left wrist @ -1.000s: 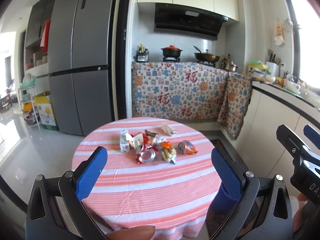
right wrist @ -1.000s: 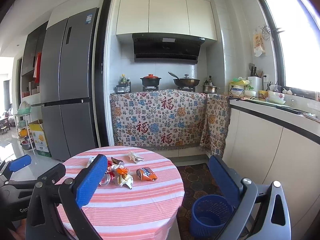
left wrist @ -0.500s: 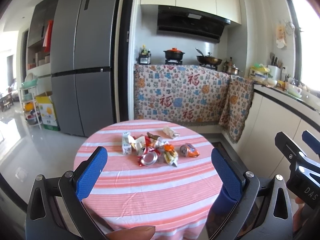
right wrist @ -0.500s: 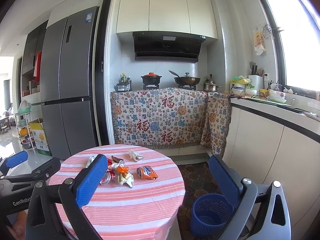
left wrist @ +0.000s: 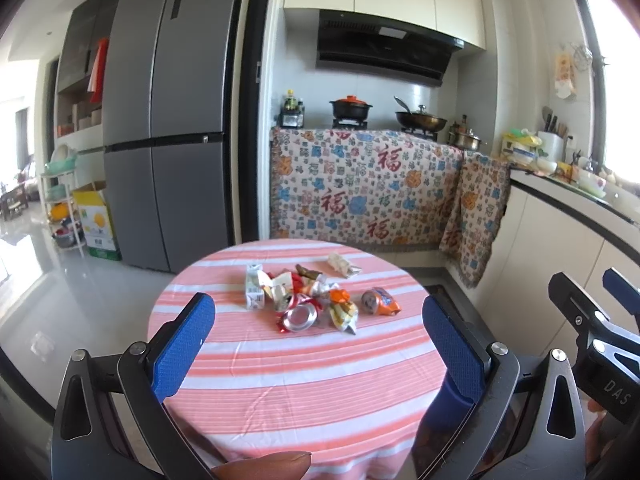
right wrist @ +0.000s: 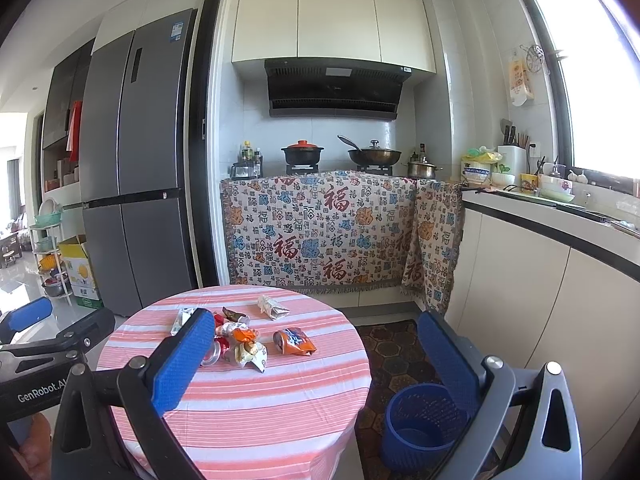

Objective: Collect trash

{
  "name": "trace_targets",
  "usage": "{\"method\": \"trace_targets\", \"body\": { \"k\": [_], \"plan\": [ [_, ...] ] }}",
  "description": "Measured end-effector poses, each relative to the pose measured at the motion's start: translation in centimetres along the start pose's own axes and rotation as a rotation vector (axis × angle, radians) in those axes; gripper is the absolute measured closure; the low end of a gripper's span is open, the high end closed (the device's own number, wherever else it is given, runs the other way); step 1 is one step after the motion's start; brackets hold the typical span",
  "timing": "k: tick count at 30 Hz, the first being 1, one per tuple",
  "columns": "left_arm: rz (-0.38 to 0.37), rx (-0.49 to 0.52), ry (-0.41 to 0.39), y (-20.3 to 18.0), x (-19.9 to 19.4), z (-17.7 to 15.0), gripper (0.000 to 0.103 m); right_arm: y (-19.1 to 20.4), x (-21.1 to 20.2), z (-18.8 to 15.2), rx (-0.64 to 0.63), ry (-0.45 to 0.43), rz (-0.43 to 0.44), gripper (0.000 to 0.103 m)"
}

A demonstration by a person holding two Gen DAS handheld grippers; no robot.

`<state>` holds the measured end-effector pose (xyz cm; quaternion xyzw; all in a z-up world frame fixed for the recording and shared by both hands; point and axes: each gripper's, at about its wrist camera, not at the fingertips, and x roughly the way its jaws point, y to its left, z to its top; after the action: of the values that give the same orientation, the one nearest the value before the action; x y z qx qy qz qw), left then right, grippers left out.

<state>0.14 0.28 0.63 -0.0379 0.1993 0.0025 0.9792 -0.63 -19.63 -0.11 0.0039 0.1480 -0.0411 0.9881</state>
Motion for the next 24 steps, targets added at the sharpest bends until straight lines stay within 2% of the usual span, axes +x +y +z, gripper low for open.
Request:
{"method": "trace_targets", "body": {
  "k": [24],
  "plan": [
    [0.003,-0.003,0.002,0.02,0.1,0.03,0.0,-0.21,0.83,-0.39,0.009,0.011,-0.008,0.0]
  ]
}}
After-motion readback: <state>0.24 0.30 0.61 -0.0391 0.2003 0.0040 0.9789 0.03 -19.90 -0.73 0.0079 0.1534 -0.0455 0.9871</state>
